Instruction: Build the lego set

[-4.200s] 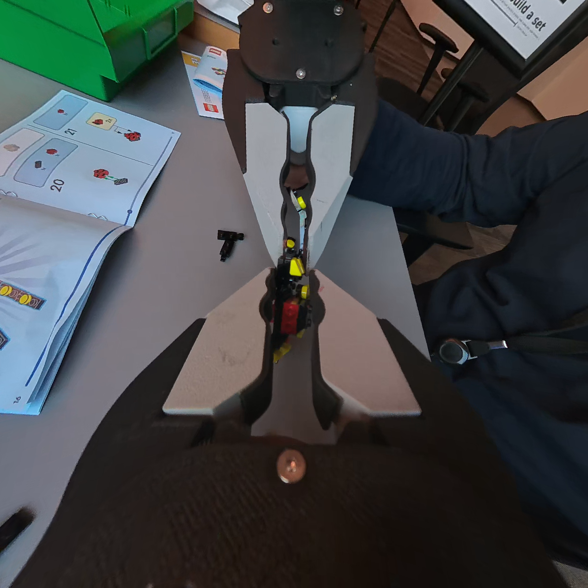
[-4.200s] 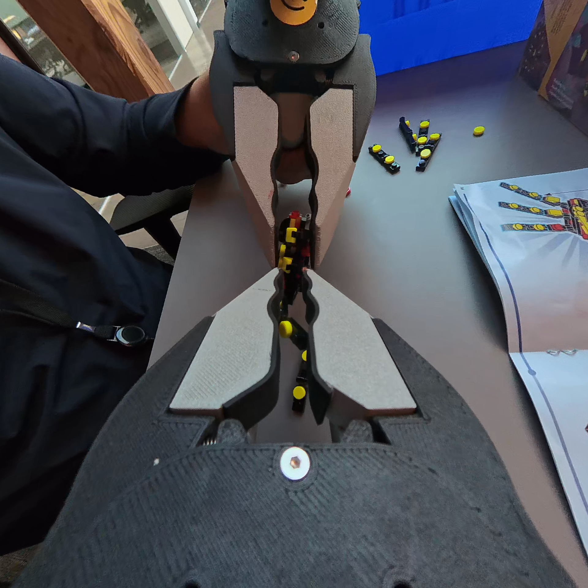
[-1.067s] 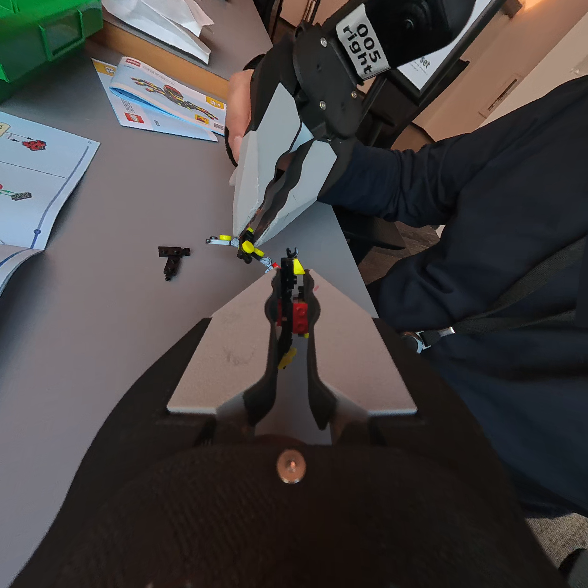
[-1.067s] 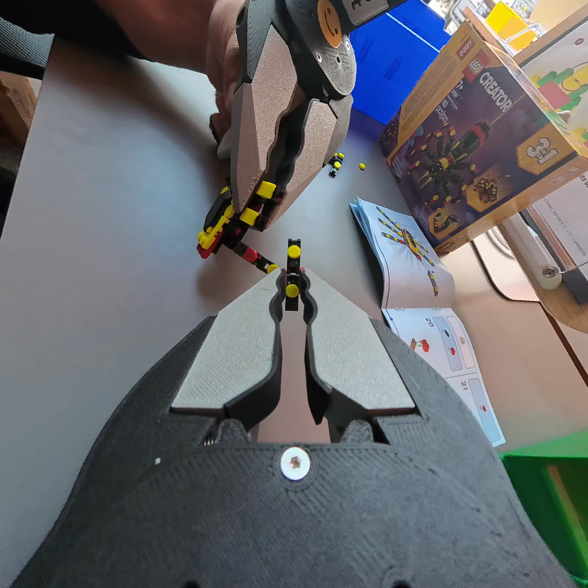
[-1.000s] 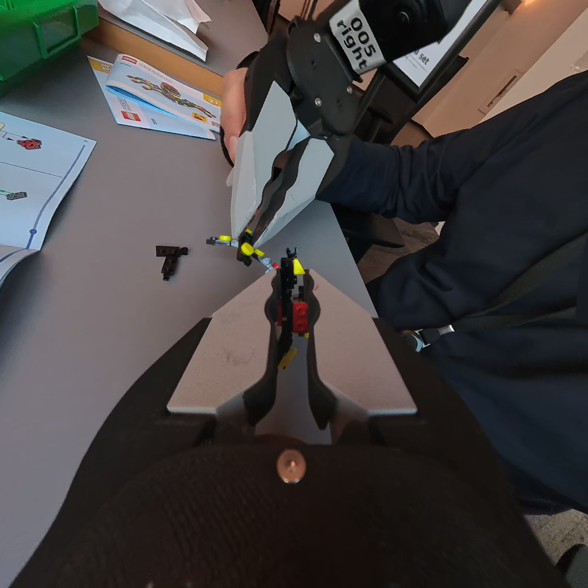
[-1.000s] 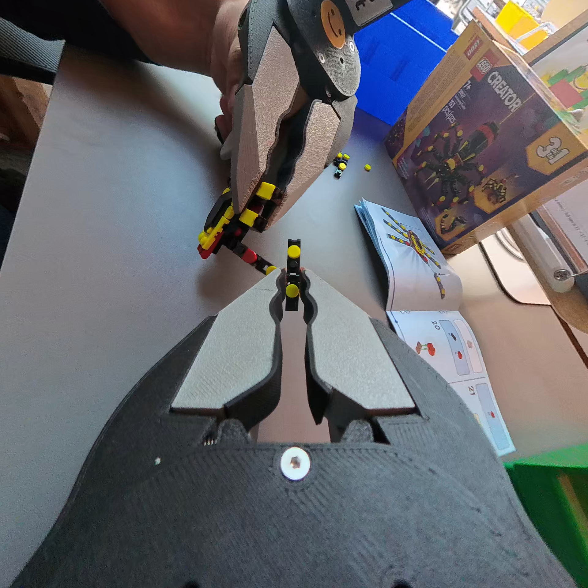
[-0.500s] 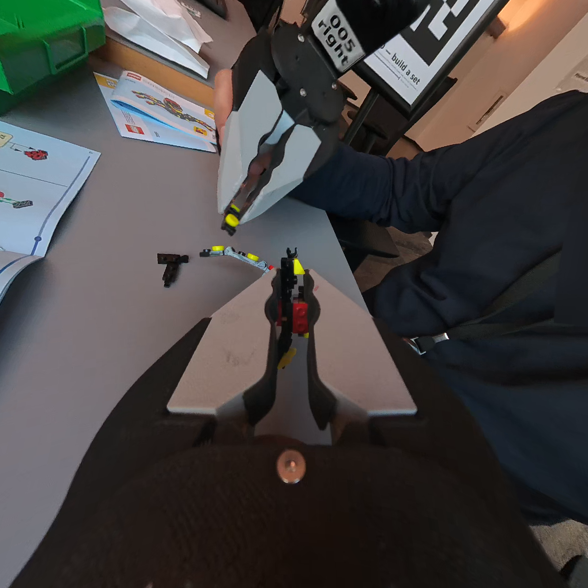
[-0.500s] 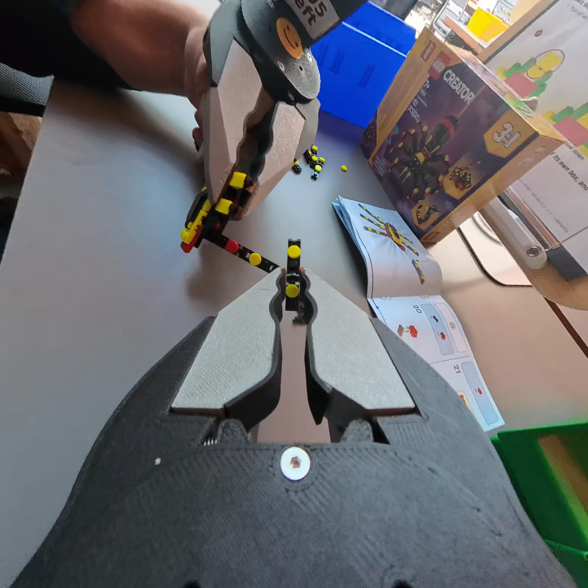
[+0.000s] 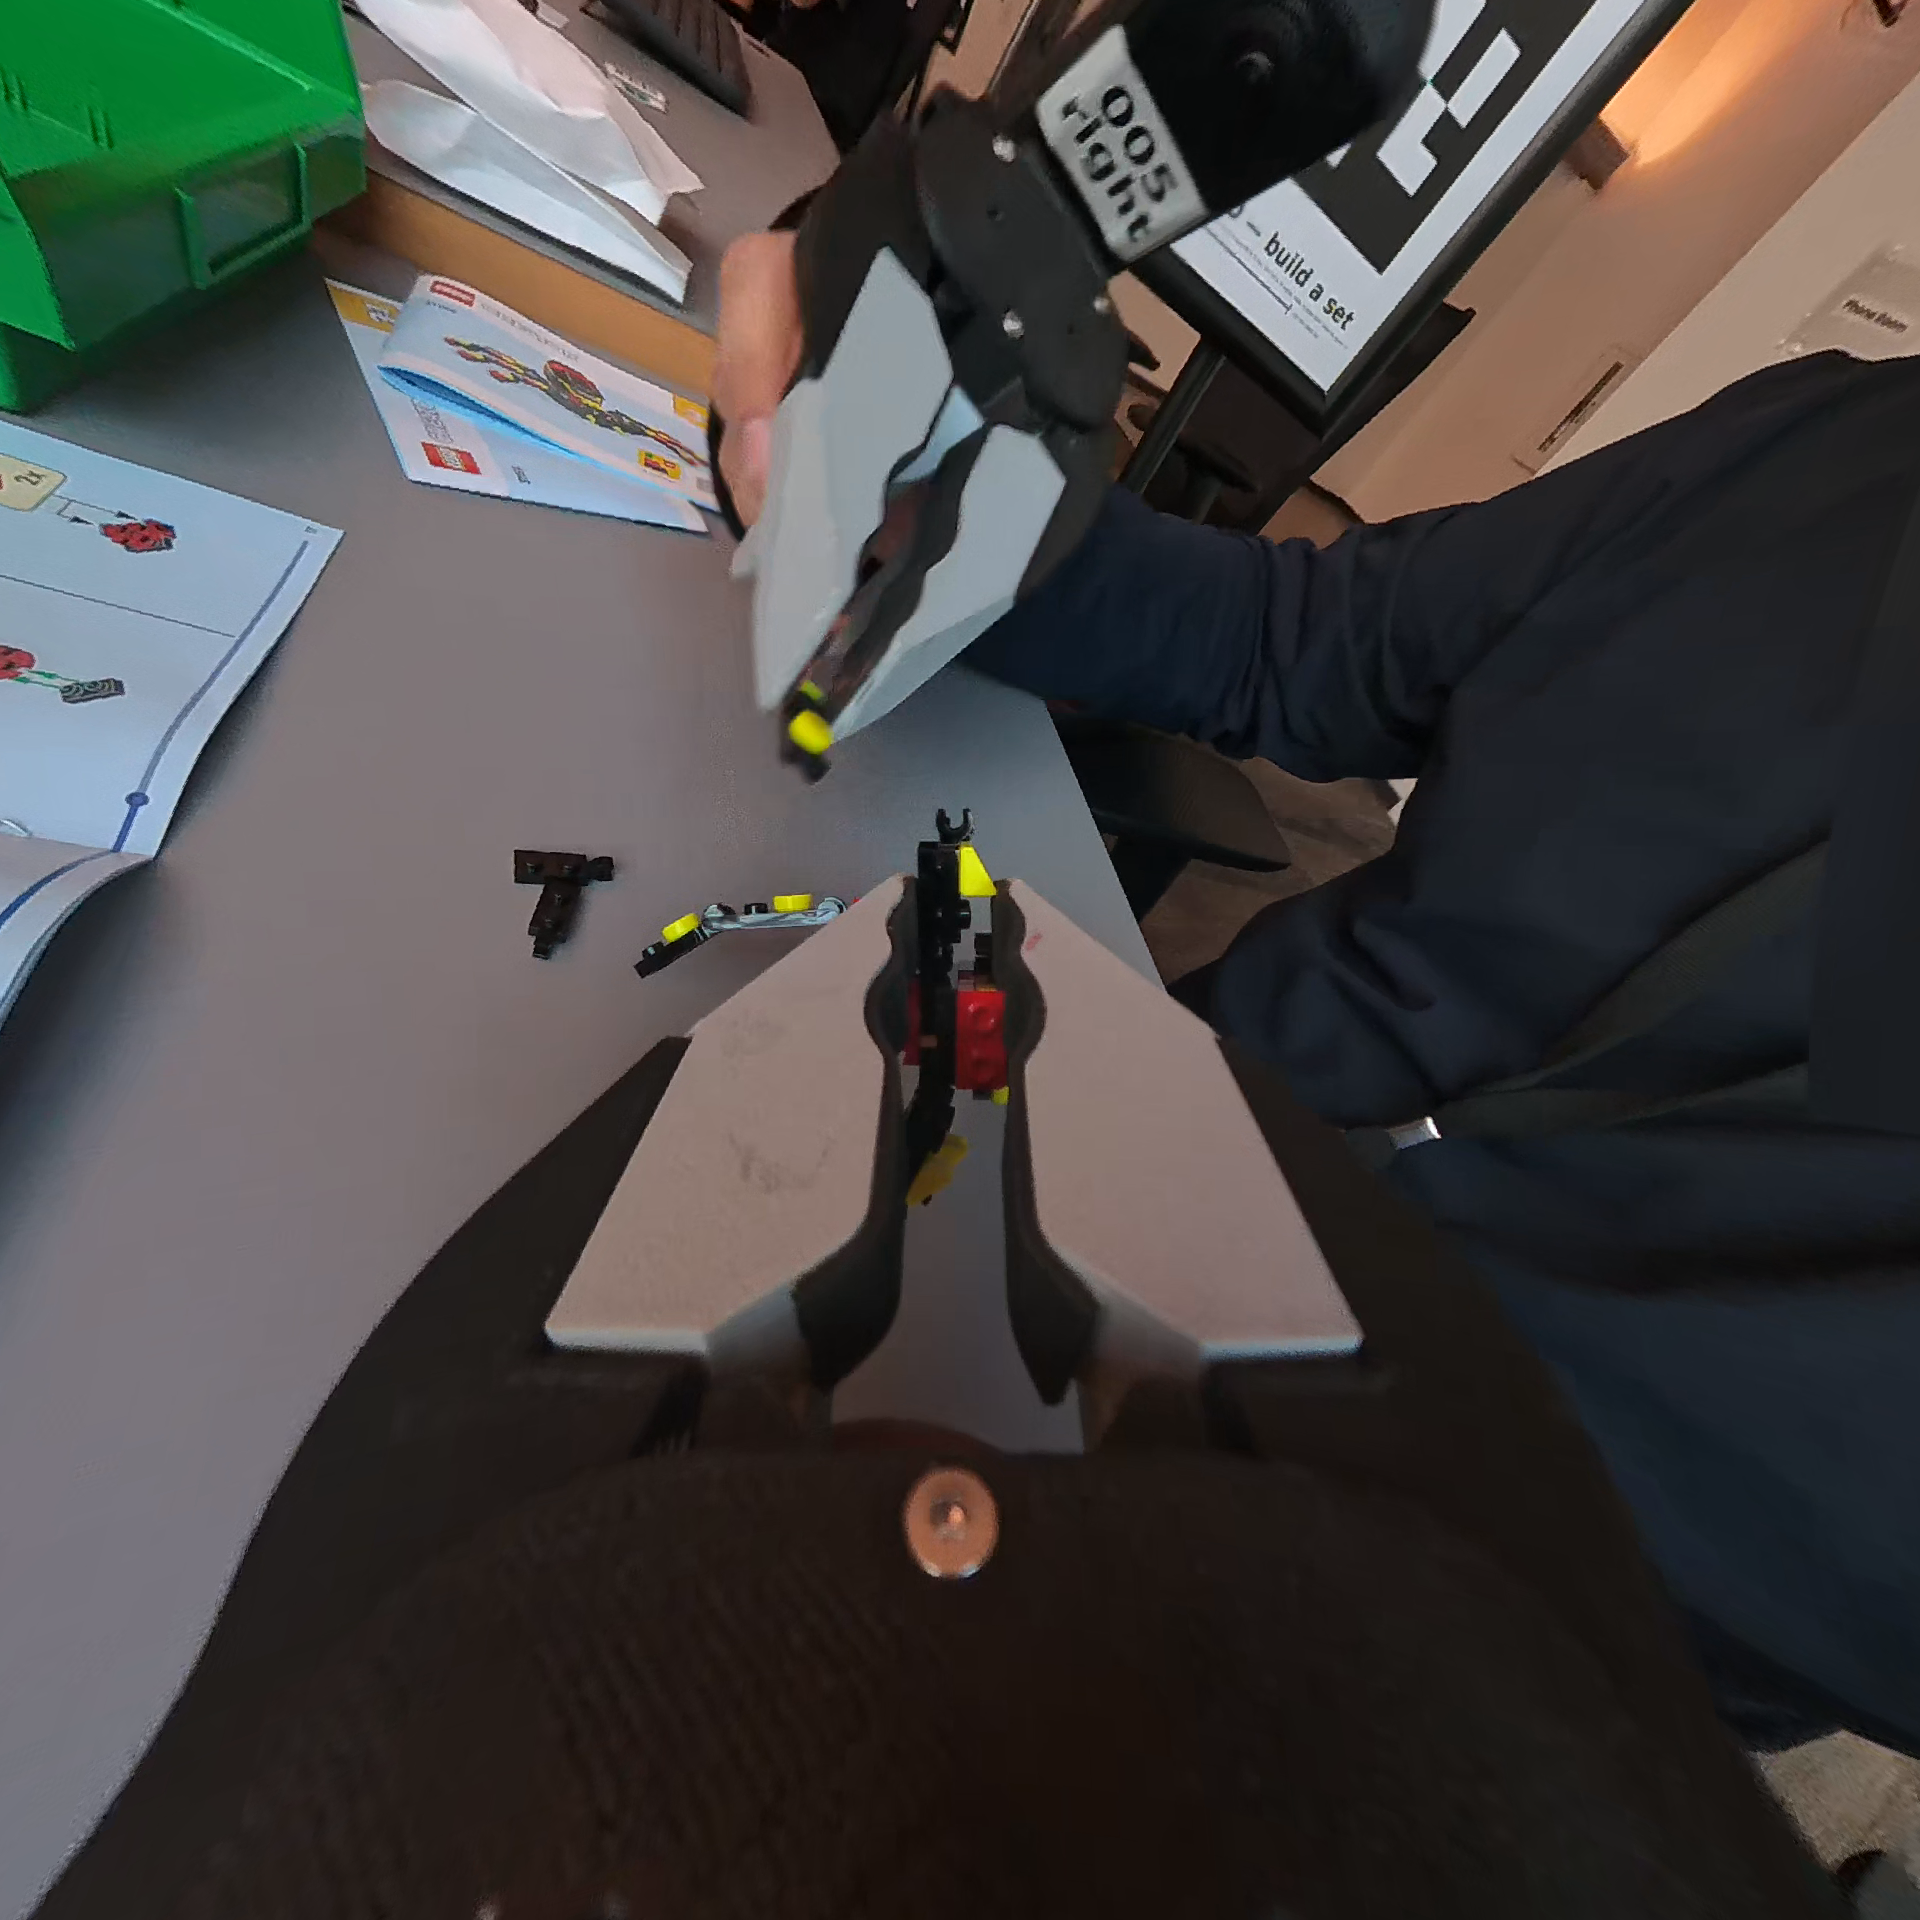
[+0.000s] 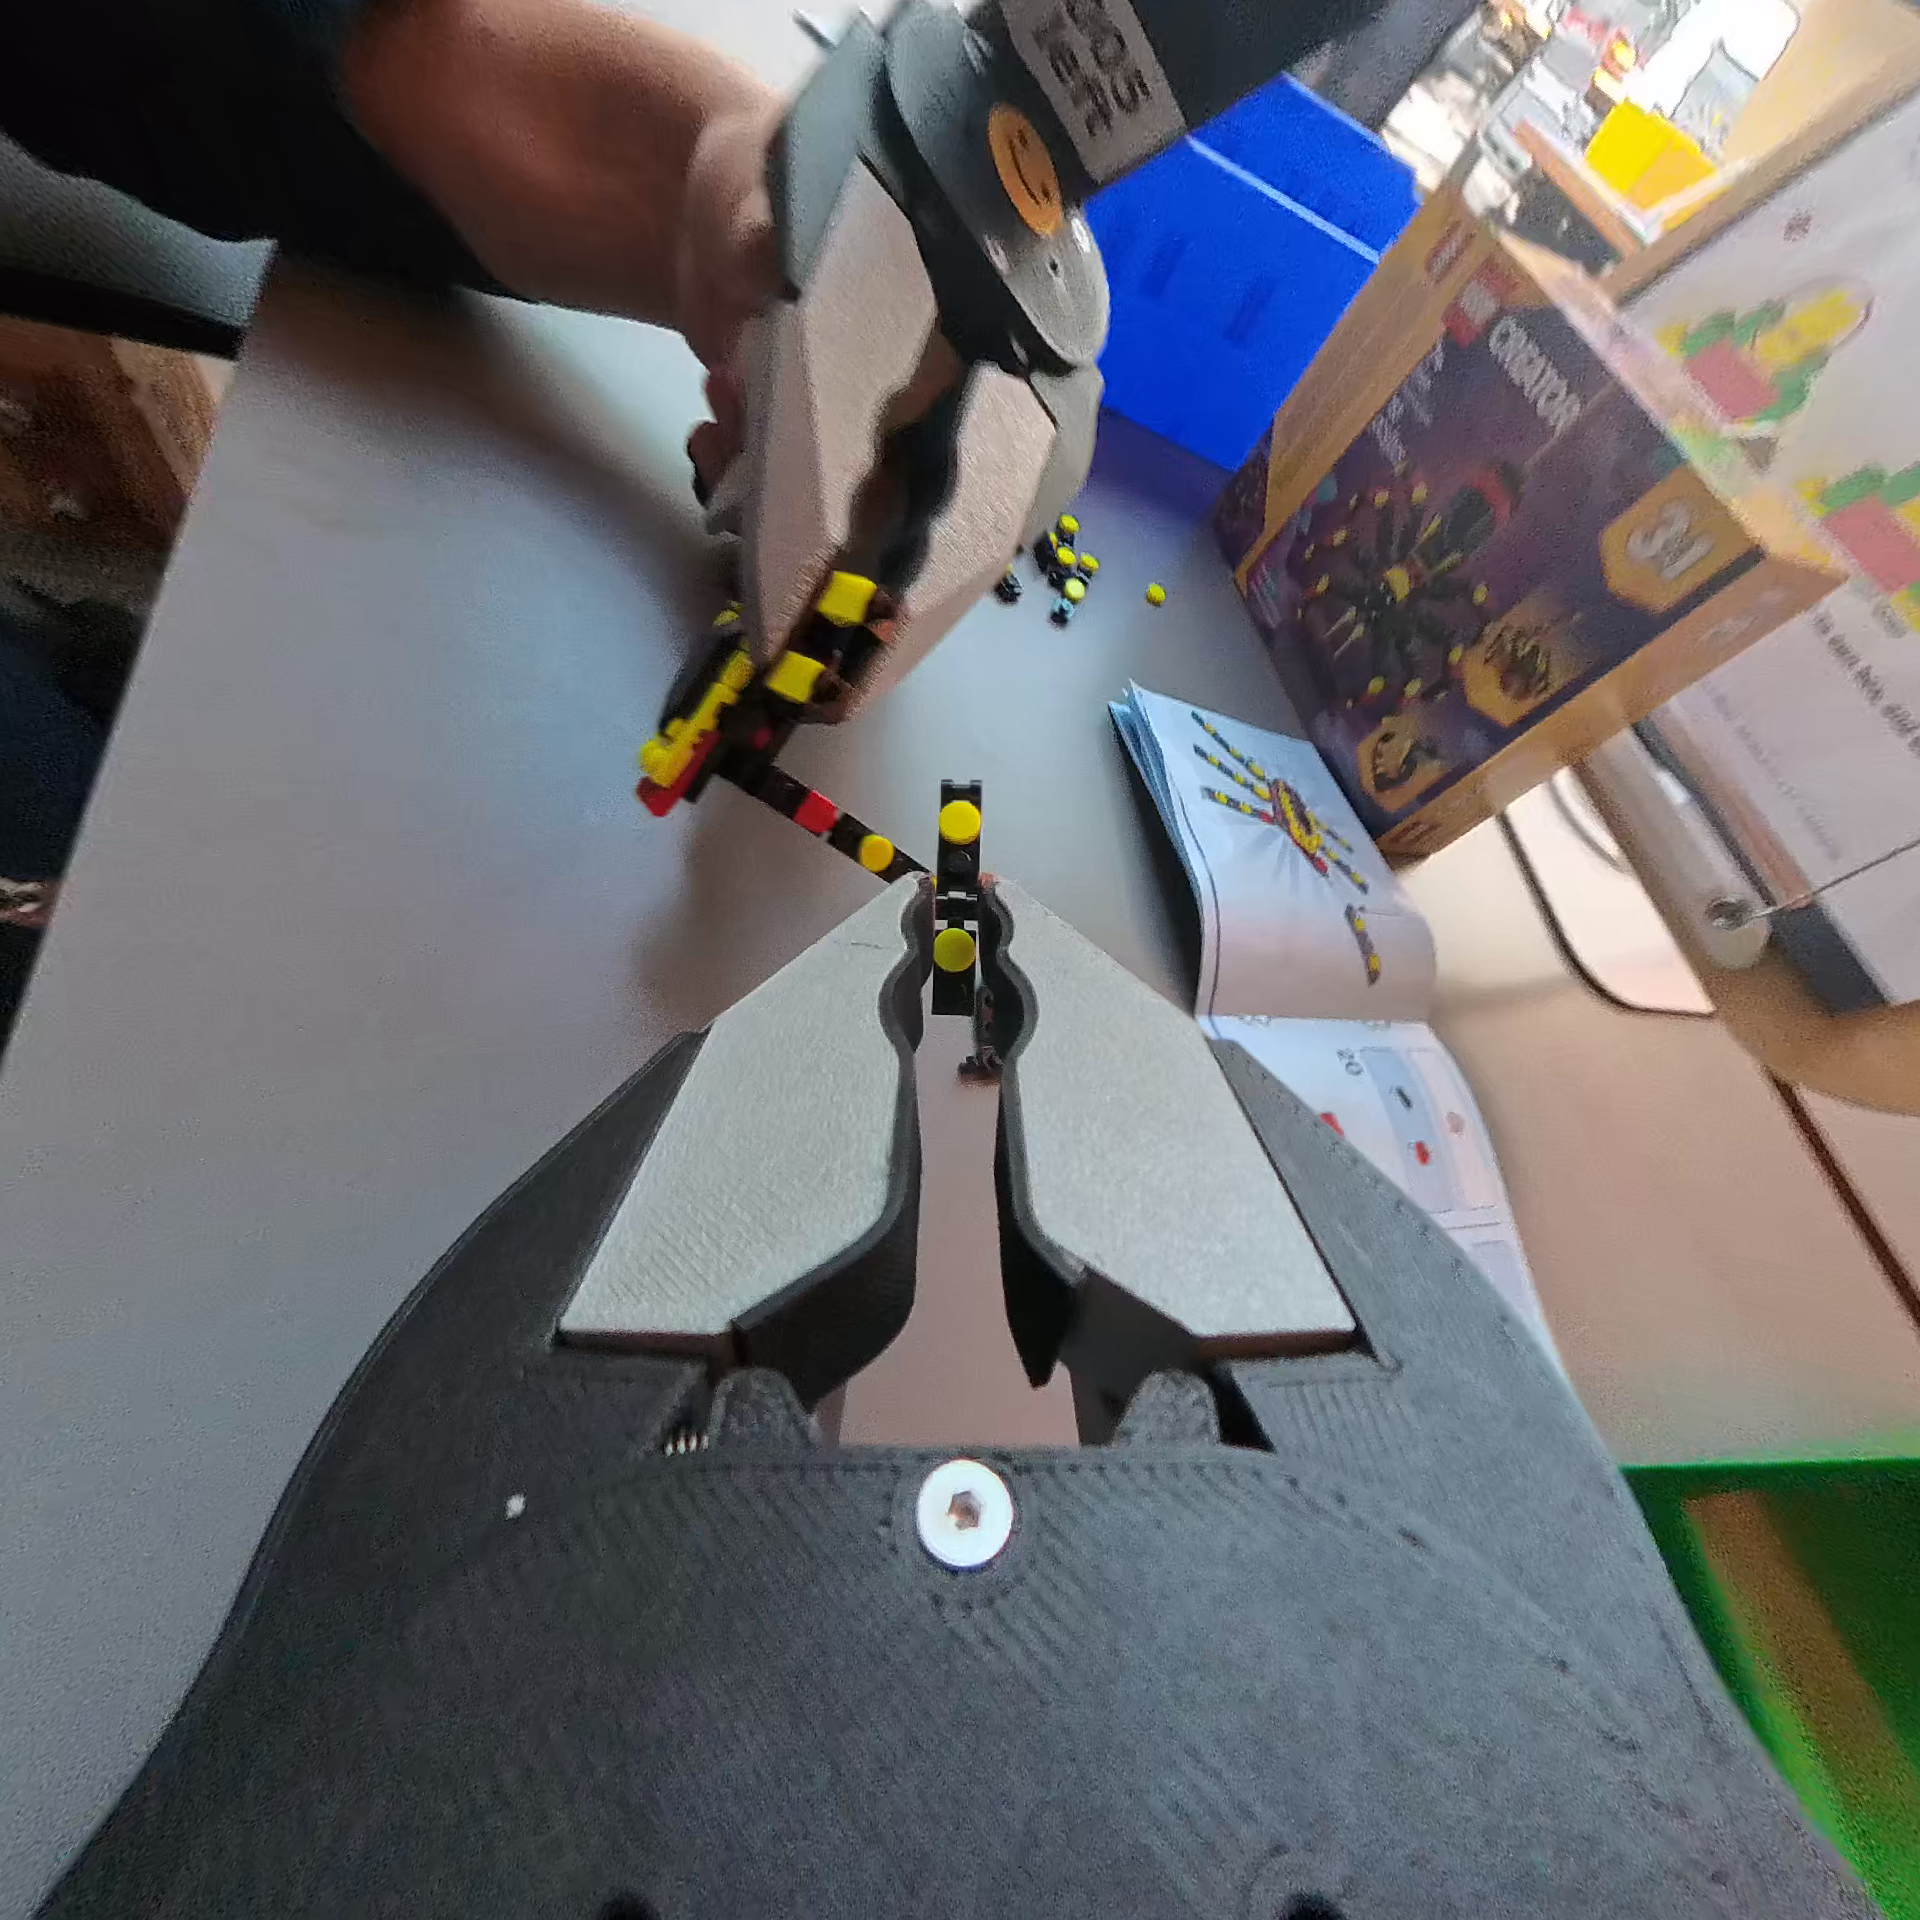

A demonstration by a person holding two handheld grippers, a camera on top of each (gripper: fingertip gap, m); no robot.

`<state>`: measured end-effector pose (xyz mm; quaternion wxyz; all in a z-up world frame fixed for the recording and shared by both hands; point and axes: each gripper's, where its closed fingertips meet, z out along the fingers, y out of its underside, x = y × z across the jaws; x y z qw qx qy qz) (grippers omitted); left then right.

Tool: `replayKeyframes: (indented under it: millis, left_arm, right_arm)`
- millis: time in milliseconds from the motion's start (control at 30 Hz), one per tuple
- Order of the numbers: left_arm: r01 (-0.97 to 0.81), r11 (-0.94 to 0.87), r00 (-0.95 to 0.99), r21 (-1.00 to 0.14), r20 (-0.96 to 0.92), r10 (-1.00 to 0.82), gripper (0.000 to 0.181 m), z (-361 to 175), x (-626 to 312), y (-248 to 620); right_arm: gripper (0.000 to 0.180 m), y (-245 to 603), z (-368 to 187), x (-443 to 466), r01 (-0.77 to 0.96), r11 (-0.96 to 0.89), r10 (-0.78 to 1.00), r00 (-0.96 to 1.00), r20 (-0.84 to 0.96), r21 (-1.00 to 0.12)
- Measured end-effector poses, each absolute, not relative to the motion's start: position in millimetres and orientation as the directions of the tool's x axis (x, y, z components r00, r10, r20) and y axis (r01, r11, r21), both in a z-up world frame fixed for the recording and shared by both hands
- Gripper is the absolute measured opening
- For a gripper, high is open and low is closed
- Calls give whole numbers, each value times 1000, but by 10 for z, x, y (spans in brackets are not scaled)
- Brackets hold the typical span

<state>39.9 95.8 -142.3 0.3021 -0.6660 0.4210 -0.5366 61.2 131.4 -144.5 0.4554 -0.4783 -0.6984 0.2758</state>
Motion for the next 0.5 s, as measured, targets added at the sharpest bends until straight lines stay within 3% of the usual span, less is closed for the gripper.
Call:
replayKeyframes:
  millis: [67, 267, 367, 500]
  left_arm:
    - [-245, -484, 65, -840, 484, -873, 10, -1447, 403, 949]
    - [-280, -533, 61, -798, 539, -840, 10, -1548, 443, 917]
    - [-276, -544, 64, -792, 550, -833, 10, -1537, 440, 921]
    - [-287, -550, 68, -785, 556, -829, 10, -1531, 476, 895]
  right_arm:
    - [5, 1225, -1368, 678, 424, 480, 876, -188, 444, -768]
    - [5, 1052, -1310, 677, 476, 751, 643, -371, 670, -457]
    - [5, 1046, -1333, 698, 506, 818, 518, -441, 733, -273]
    - [4, 997, -1345, 680, 499, 855, 420, -506, 753, -141]
